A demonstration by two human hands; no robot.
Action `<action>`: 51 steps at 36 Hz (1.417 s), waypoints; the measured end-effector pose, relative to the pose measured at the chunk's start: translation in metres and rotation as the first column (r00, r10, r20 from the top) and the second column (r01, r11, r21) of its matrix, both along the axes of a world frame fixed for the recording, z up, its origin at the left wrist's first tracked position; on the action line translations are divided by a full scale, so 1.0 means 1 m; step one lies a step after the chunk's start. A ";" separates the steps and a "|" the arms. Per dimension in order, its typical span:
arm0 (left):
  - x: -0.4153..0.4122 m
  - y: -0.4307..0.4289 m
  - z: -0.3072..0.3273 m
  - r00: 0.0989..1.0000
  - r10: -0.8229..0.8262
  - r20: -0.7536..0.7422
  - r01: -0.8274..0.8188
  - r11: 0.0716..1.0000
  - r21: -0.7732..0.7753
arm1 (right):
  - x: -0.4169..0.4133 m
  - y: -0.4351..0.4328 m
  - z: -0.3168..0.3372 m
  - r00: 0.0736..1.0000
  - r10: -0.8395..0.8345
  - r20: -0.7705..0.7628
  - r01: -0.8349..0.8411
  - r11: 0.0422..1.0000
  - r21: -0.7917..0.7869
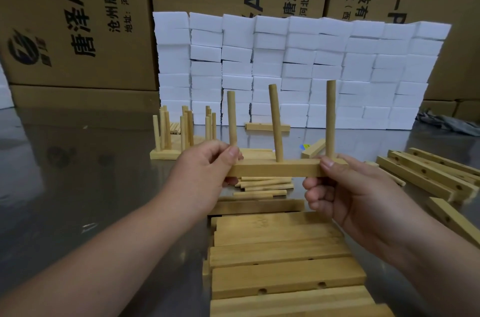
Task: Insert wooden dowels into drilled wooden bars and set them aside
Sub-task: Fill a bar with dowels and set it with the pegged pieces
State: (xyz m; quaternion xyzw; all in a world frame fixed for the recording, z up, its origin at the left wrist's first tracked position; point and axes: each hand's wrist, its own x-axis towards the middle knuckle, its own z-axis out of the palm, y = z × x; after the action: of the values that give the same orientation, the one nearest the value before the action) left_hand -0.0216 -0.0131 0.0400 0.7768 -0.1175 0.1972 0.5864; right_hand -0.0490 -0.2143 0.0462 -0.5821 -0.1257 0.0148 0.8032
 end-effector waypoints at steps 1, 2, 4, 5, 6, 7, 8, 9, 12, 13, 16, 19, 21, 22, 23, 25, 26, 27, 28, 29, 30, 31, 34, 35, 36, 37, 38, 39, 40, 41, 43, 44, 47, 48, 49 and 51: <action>0.000 0.000 0.000 1.000 -0.009 0.001 0.009 1.000 0.002 | 0.001 0.000 0.000 1.000 -0.006 -0.003 0.006 1.000 0.002; 0.000 0.000 -0.001 1.000 -0.016 0.002 0.016 1.000 0.002 | 0.001 0.000 0.000 1.000 -0.010 -0.004 0.010 1.000 0.001; 0.001 0.000 -0.002 1.000 -0.027 0.002 0.027 1.000 -0.004 | 0.002 -0.001 0.000 1.000 -0.010 -0.002 0.010 1.000 0.001; 0.001 0.000 -0.002 0.999 -0.032 0.000 0.032 0.999 -0.007 | 0.002 -0.001 0.000 1.000 -0.008 0.000 0.008 1.000 0.001; 0.001 0.000 -0.003 0.999 -0.038 -0.002 0.038 0.999 -0.007 | 0.002 -0.001 0.000 1.000 -0.007 0.002 0.007 1.000 0.000; 0.001 0.001 -0.003 0.999 -0.047 -0.005 0.047 0.999 -0.009 | 0.002 0.000 0.000 1.000 -0.005 0.002 0.005 1.000 -0.002; 0.001 0.001 -0.003 0.998 -0.057 -0.008 0.057 0.998 -0.016 | 0.002 0.000 -0.001 1.000 -0.003 0.002 0.003 1.000 -0.002; 0.000 0.001 -0.003 0.998 -0.066 -0.011 0.066 0.998 -0.024 | 0.002 0.000 -0.001 1.000 -0.003 0.002 0.003 1.000 -0.001; 0.002 0.000 -0.004 0.999 -0.039 -0.009 0.039 0.999 -0.038 | 0.003 -0.001 -0.001 1.000 -0.010 0.006 0.010 1.000 0.004; 0.002 -0.001 -0.004 1.000 -0.019 -0.006 0.019 0.999 -0.051 | 0.003 -0.001 -0.001 1.000 -0.011 0.009 0.011 1.000 0.005; 0.003 -0.001 -0.003 1.000 0.009 0.010 -0.008 0.997 -0.074 | 0.003 -0.002 -0.001 1.000 -0.011 0.017 0.011 1.000 -0.001; 0.002 0.000 -0.004 1.000 0.005 0.020 -0.004 0.998 -0.055 | 0.003 -0.002 -0.001 1.000 -0.010 0.013 0.010 1.000 -0.006; 0.003 0.000 -0.005 1.000 0.009 0.021 -0.008 0.999 -0.052 | 0.004 -0.002 -0.002 1.000 -0.007 0.008 0.007 1.000 -0.006; 0.004 0.001 -0.005 1.000 0.010 0.021 -0.009 0.999 -0.045 | 0.004 -0.002 -0.002 1.000 -0.005 0.007 0.005 1.000 -0.004; 0.004 0.001 -0.004 1.000 0.010 0.017 -0.010 0.999 -0.035 | 0.004 -0.002 -0.002 1.000 -0.004 0.006 0.004 1.000 -0.002; 0.004 0.001 -0.004 1.000 0.005 0.008 -0.005 1.000 -0.011 | 0.004 -0.002 -0.002 1.000 -0.004 0.006 0.004 1.000 0.003; 0.004 0.001 -0.004 1.000 0.001 0.002 -0.001 1.000 -0.002 | 0.004 -0.002 -0.002 1.000 -0.004 0.007 0.004 1.000 0.004; 0.004 0.001 -0.004 1.000 -0.004 -0.005 0.004 1.000 0.003 | 0.004 -0.002 -0.002 1.000 -0.004 0.009 0.004 1.000 0.004; 0.004 0.001 -0.004 1.000 -0.008 -0.012 0.009 1.000 0.003 | 0.004 -0.002 -0.002 1.000 -0.004 0.011 0.004 1.000 0.001; 0.004 0.001 -0.004 1.000 -0.012 -0.019 0.012 1.000 -0.002 | 0.004 -0.002 -0.002 1.000 -0.004 0.013 0.004 1.000 -0.002; 0.004 0.001 -0.004 1.000 -0.013 -0.022 0.013 1.000 -0.007 | 0.004 -0.002 -0.002 1.000 -0.005 0.014 0.005 1.000 -0.004; 0.004 0.001 -0.004 1.000 -0.013 -0.025 0.013 1.000 -0.012 | 0.004 -0.002 -0.002 1.000 -0.005 0.014 0.005 1.000 -0.004; 0.004 0.001 -0.002 0.999 -0.019 -0.032 0.019 1.000 -0.023 | 0.004 -0.002 -0.003 1.000 -0.005 0.016 0.005 1.000 -0.003; 0.004 0.001 -0.001 0.999 -0.023 -0.034 0.022 0.999 -0.023 | 0.004 -0.002 -0.003 1.000 -0.003 0.017 0.003 1.000 -0.001; 0.004 0.001 -0.001 0.999 -0.025 -0.038 0.024 0.999 -0.025 | 0.004 -0.002 -0.003 1.000 -0.003 0.018 0.003 1.000 0.001; 0.004 0.001 0.000 0.999 -0.028 -0.042 0.026 0.999 -0.029 | 0.004 -0.002 -0.003 1.000 -0.003 0.019 0.003 1.000 0.004; 0.004 0.001 0.000 0.999 -0.030 -0.045 0.028 0.999 -0.031 | 0.005 -0.002 -0.002 1.000 -0.004 0.019 0.004 1.000 0.006; 0.004 0.001 0.000 0.998 -0.031 -0.047 0.030 0.999 -0.031 | 0.005 -0.002 -0.002 1.000 -0.006 0.019 0.006 1.000 0.006; 0.004 0.001 0.000 0.998 -0.031 -0.046 0.030 0.999 -0.031 | 0.005 -0.002 -0.002 1.000 -0.007 0.020 0.007 1.000 0.005; 0.003 0.001 -0.001 0.999 -0.032 -0.045 0.030 0.999 -0.030 | 0.005 -0.002 -0.003 1.000 -0.009 0.022 0.009 1.000 0.001; 0.002 0.001 -0.001 0.999 -0.030 -0.037 0.029 0.999 -0.030 | 0.005 -0.002 -0.003 0.999 -0.014 0.029 0.014 1.000 -0.012; 0.002 0.001 -0.001 0.999 -0.027 -0.033 0.026 0.999 -0.035 | 0.004 -0.001 -0.003 0.999 -0.015 0.032 0.015 1.000 -0.019; 0.002 -0.001 0.000 1.000 -0.006 -0.029 0.003 0.996 -0.085 | 0.004 -0.001 -0.005 0.999 -0.007 0.034 0.008 1.000 -0.030; 0.002 -0.001 0.000 1.000 0.005 -0.028 -0.008 0.994 -0.106 | 0.004 0.000 -0.005 0.999 -0.004 0.034 0.005 0.999 -0.033; 0.002 -0.001 -0.001 1.000 0.021 -0.021 -0.023 0.994 -0.103 | 0.003 0.000 -0.005 0.999 -0.001 0.034 0.003 0.999 -0.035; 0.002 -0.001 -0.001 0.999 0.044 -0.002 -0.044 0.997 -0.069 | 0.003 0.000 -0.004 1.000 0.004 0.030 -0.003 1.000 -0.031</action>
State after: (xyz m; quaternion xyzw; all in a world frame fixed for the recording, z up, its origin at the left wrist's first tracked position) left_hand -0.0199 -0.0141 0.0389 0.7584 -0.0933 0.2138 0.6086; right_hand -0.0457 -0.2139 0.0420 -0.5945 -0.1388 0.0094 0.7920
